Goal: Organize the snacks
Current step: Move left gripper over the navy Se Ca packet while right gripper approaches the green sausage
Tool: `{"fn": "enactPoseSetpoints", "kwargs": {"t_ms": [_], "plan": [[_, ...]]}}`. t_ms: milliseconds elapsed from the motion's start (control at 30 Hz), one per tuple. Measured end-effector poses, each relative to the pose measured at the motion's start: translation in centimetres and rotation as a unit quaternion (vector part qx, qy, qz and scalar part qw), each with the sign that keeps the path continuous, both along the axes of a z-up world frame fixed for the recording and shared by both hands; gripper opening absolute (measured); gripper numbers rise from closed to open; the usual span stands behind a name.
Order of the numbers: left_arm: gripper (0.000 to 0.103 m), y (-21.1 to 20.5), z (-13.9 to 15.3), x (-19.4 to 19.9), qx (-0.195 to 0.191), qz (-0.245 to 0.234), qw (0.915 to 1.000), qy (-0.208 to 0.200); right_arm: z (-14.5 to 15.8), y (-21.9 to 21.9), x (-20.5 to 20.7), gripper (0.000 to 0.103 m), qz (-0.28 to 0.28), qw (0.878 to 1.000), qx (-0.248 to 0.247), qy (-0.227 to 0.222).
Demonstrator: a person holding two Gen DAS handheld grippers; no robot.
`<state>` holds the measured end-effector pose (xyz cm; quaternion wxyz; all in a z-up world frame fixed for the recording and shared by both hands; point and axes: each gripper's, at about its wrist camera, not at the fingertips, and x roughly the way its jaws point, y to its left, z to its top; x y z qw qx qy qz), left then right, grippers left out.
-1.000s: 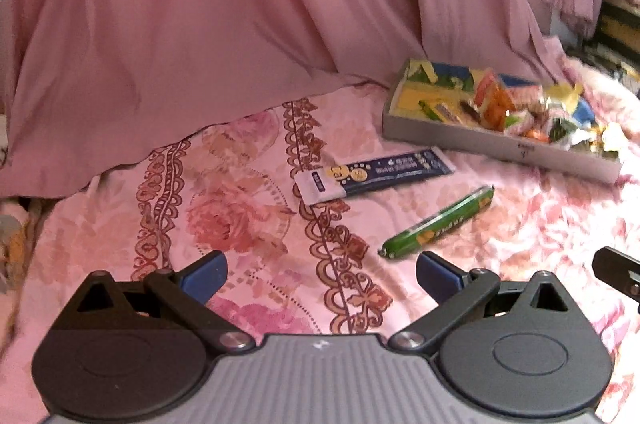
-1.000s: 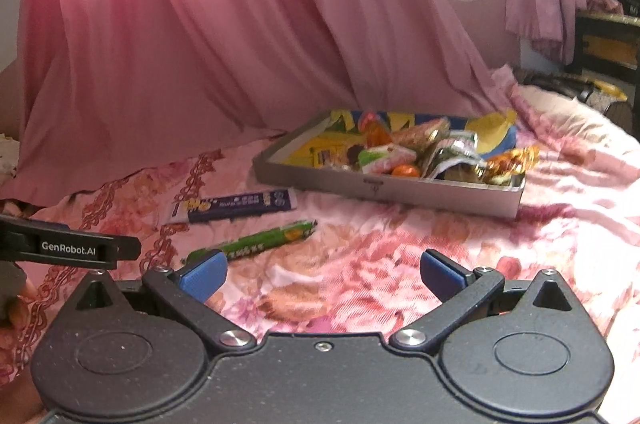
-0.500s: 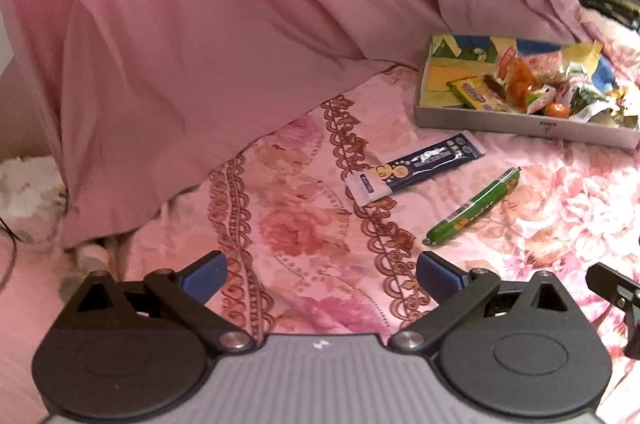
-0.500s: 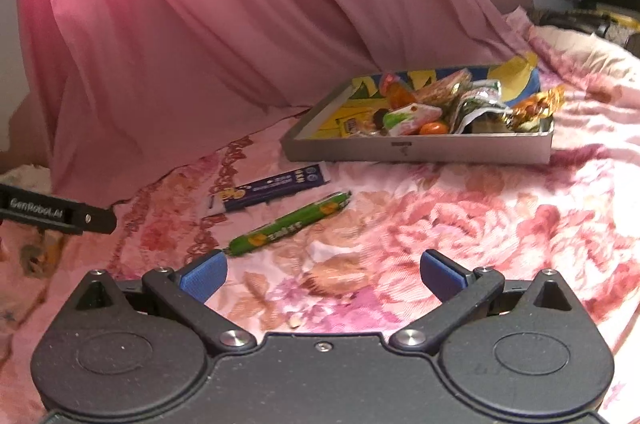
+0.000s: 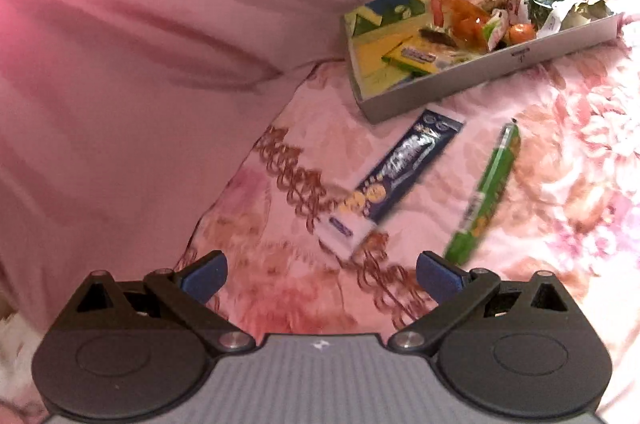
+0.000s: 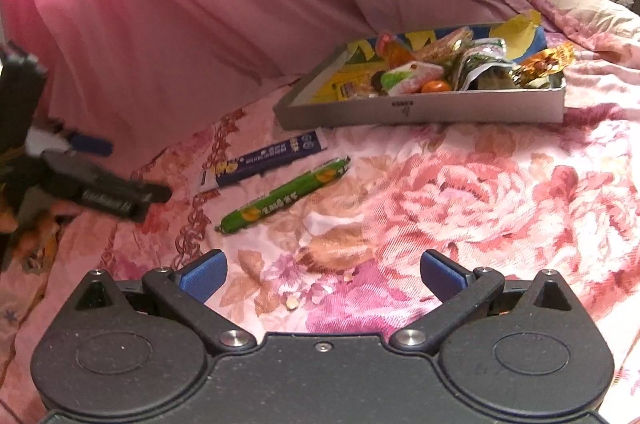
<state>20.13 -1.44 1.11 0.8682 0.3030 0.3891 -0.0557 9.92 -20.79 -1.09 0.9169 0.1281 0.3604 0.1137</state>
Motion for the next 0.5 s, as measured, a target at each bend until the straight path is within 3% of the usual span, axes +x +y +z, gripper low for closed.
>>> {"fn": "enactPoseSetpoints", "kwargs": {"t_ms": [167, 367, 500], "plan": [[0.103, 2.2, -1.6, 2.6, -0.022, -0.004, 0.9997, -0.006, -1.0, 1.6, 0.6, 0.102, 0.024, 1.0, -0.018, 0.007], [0.103, 4.4, -3.7, 3.9, -0.095, 0.019, 0.995, -0.024, -2.2, 3.8, 0.8, 0.102, 0.06, 0.997, -0.05, 0.007], [0.103, 4.3, -4.6, 4.7, -0.101, -0.007, 0.9939, -0.044, -2.8, 4.9, 1.3, 0.102, 0.073, 0.995, -0.063, 0.0]]}}
